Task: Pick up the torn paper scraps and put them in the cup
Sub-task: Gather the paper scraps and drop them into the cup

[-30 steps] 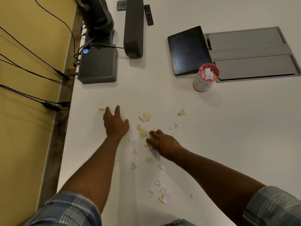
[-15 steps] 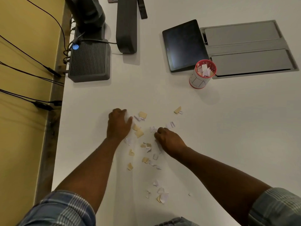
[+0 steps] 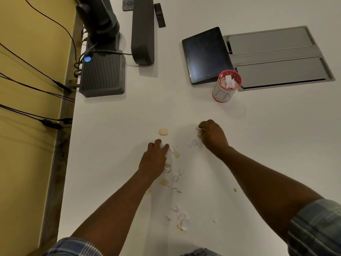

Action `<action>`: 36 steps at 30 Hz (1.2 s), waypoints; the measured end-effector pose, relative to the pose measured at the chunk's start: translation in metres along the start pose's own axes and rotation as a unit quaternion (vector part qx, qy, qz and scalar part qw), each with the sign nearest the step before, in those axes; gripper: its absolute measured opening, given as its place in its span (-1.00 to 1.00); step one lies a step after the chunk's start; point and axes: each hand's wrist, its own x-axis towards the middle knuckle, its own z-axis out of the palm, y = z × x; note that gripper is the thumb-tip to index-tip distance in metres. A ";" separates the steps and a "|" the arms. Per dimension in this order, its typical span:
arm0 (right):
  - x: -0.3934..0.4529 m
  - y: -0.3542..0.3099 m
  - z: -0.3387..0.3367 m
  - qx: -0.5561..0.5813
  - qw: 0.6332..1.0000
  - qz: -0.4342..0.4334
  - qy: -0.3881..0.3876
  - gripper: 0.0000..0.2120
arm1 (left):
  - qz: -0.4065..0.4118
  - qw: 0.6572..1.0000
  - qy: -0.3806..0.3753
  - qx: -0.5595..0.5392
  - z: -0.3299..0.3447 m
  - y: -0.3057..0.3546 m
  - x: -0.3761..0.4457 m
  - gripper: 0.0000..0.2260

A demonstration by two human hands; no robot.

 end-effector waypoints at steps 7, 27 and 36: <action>-0.023 -0.022 0.014 -0.107 0.983 -0.083 -0.128 -0.38 | -0.060 0.997 -0.015 -0.047 0.011 0.013 -0.024 -0.54; -0.085 -0.029 0.036 -0.155 0.963 -0.188 -0.112 -0.82 | -0.011 0.984 0.078 -0.157 0.017 0.030 -0.052 -0.90; -0.040 -0.007 -0.027 0.114 0.992 0.058 0.008 -0.90 | -0.177 0.895 0.094 -0.399 -0.020 0.038 -0.010 -0.86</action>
